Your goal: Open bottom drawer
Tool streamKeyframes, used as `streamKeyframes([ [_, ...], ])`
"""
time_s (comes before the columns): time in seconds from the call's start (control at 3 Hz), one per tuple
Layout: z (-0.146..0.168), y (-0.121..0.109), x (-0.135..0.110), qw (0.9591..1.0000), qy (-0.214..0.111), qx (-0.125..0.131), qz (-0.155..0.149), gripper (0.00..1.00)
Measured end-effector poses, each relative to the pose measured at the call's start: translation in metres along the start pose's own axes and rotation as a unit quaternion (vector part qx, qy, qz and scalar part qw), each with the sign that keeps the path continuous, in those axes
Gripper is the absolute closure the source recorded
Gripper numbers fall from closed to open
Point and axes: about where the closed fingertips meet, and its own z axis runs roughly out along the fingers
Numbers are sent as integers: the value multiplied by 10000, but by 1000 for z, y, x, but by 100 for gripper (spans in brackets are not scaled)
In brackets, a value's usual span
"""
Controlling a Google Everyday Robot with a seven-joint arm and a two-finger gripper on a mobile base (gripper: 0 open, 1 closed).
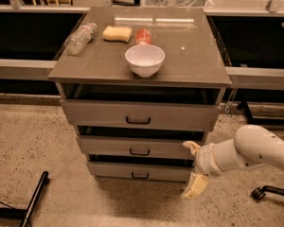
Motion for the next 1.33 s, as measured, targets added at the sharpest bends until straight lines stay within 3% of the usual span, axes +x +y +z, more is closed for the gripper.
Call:
streamKeyframes([
  [0.33, 82, 7, 31, 9965, -155, -296, -762, 0],
  [0.67, 154, 23, 64, 9890, -405, -578, -1300, 0],
  [1.0, 154, 23, 64, 9890, -404, -577, -1301, 0],
  [1.33, 165, 8, 73, 9855, -401, -517, -1562, 0],
])
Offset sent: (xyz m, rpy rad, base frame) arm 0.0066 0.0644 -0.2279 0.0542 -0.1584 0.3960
